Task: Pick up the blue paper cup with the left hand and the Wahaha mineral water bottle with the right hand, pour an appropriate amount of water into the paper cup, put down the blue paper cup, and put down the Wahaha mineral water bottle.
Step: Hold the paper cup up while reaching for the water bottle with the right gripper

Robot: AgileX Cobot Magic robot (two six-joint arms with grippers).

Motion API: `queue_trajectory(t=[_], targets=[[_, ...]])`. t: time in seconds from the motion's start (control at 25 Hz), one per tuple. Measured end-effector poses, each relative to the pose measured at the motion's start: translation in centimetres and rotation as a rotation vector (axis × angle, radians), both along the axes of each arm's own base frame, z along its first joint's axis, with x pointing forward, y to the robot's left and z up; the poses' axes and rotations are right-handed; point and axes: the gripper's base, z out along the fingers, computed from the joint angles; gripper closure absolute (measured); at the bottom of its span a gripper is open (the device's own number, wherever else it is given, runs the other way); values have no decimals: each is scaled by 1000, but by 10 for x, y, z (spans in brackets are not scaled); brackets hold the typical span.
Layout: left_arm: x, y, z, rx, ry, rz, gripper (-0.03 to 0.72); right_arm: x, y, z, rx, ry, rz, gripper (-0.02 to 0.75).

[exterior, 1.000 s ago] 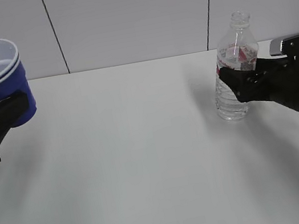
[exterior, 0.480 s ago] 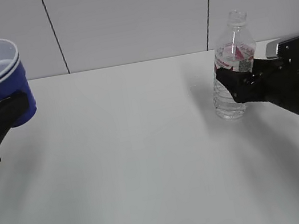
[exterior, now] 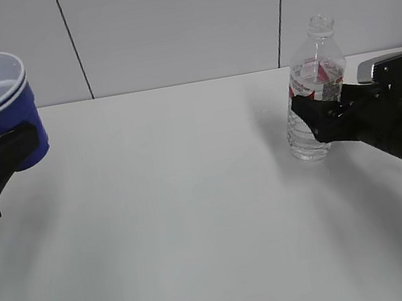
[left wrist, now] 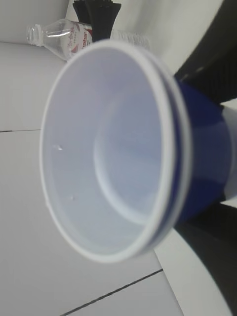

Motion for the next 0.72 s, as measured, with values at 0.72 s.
queue_trajectory(t=[0.72], targets=[[0, 0, 0, 0, 0, 0, 262, -2, 0, -4, -18, 29, 16, 63]])
